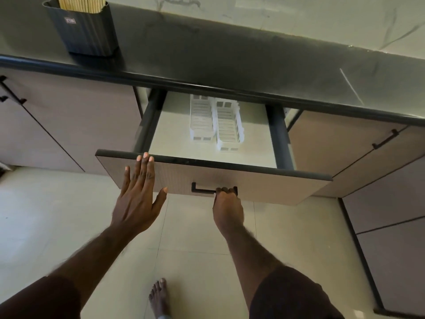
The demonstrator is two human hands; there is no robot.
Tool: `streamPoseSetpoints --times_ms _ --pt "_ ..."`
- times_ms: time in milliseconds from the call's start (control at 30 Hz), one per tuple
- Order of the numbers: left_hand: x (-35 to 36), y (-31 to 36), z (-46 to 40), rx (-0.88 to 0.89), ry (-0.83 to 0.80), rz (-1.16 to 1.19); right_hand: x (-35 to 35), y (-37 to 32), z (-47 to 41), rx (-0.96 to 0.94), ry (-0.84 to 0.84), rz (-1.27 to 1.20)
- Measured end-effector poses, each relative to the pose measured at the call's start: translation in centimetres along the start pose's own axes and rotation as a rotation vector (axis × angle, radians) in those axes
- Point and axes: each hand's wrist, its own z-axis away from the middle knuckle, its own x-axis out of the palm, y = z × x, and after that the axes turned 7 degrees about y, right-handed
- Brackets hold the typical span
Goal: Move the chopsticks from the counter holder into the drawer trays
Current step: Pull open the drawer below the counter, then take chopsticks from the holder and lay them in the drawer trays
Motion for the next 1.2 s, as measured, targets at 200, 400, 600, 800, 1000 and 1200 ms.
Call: streamPoseSetpoints --times_ms 200,400,600,800,1000,1200 --pt "-1.7 2.1 4.1 -0.023 0.009 0.032 1.0 0.7 6.2 0.023 -0.013 -0.041" --pt "-3.7 3.1 5.8 0.001 0.004 0.014 0.7 1.1 9.9 0.024 -0.136 -0.07" --pt "-6.7 3.9 6.3 0.038 -0.004 0.053 -2.9 0.9 12.1 -0.077 -0.235 0.023" --pt "-12.0 4.8 3.8 0.065 0.043 0.074 -11.7 -5.7 10.6 -0.127 0.143 -0.197" --pt "-19.6 4.2 -2.2 0.103 0.183 0.096 -19.8 -15.5 6.0 -0.166 0.354 -0.368" --pt "-26.4 -3.3 -8.3 0.14 0.33 0.236 -22.7 -26.3 0.1 -0.236 0.469 -0.381"
